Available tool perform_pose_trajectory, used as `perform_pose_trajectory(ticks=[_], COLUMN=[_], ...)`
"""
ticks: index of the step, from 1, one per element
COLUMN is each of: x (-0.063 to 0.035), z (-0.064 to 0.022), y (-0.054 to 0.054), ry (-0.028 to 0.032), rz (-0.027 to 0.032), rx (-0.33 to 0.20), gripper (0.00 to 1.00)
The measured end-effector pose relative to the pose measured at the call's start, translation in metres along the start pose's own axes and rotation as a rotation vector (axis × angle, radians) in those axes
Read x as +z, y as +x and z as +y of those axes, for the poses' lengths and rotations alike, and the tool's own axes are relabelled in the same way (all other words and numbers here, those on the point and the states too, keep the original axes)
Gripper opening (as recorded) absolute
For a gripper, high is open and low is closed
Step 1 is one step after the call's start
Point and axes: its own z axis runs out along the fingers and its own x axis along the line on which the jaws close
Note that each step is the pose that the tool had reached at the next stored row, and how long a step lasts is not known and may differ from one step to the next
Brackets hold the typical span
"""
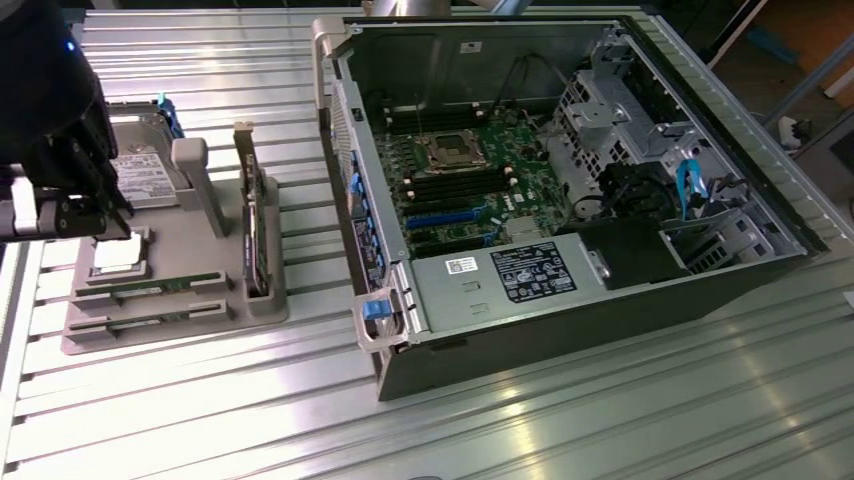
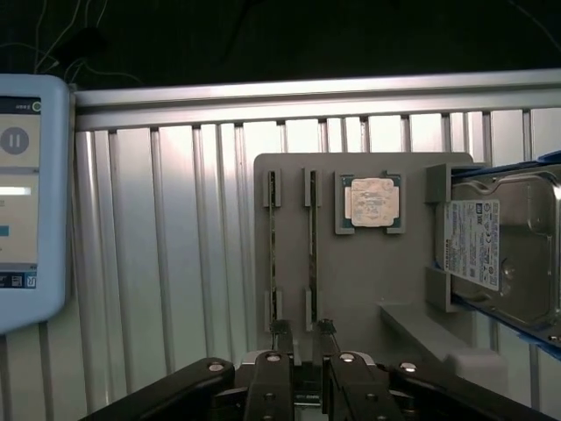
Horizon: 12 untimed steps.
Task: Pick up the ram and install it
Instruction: 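Pick up the ram and move it above insertion slot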
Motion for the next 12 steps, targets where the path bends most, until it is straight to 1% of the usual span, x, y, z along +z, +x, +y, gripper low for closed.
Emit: perform_pose_trajectory(ticks=[7,8,9,11,12], x=[0.0068,0.0127,0.0298,0.0534,0.0618], z=[-0.0003,-0.0005,-0.0008,-0.0012,-0.0013], y=[0.006,0.008,0.01,0.014,0.015], ry=[0.0,-0.0001,-0.0001,-0.0002,-0.0004], rz=[-0.0008,-0.0008,-0.0007,-0.0007,-0.0005], rx=[0.0,0.0,0.0,0.0,0.0], gripper=[0.24,0.24,0.24,0.24,0.24])
